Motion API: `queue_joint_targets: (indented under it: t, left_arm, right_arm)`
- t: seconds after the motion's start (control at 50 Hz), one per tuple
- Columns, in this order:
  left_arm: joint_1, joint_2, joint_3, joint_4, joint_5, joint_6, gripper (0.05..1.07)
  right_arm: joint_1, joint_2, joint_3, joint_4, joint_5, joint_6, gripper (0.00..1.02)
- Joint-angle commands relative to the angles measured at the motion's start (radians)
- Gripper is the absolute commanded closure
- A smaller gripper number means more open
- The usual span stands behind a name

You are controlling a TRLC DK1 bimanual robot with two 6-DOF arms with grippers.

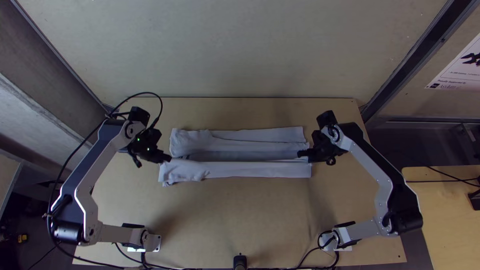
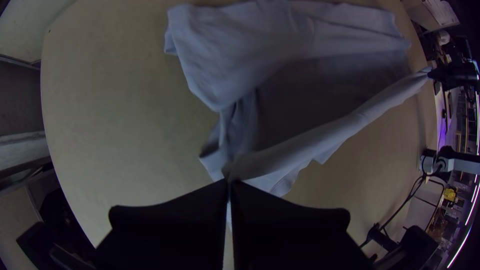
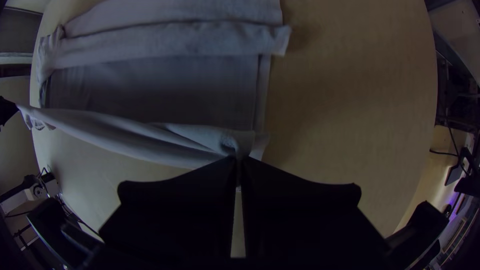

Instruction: Fold the t-shirt

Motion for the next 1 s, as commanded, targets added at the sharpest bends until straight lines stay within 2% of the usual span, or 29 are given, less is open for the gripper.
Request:
queue_joint_targets:
  t: [0.0, 0.66, 0.98]
  left_arm:
    - [0.016, 0.065, 0.087, -0.015, -0.002, 0.030, 1.04]
    - [0.035, 0.456, 0.461, 0.000, -0.002, 0.041, 1.04]
    - [0.033, 0.661, 0.658, -0.014, -0.004, 0.021, 1.04]
  right_arm:
    - [-0.012, 0.065, 0.066, 0.000, 0.016, -0.017, 1.00]
    - [-0.046, 0.432, 0.468, 0.001, 0.019, -0.028, 1.00]
    - [-0.075, 0.555, 0.554, 0.001, 0.019, -0.031, 1.00]
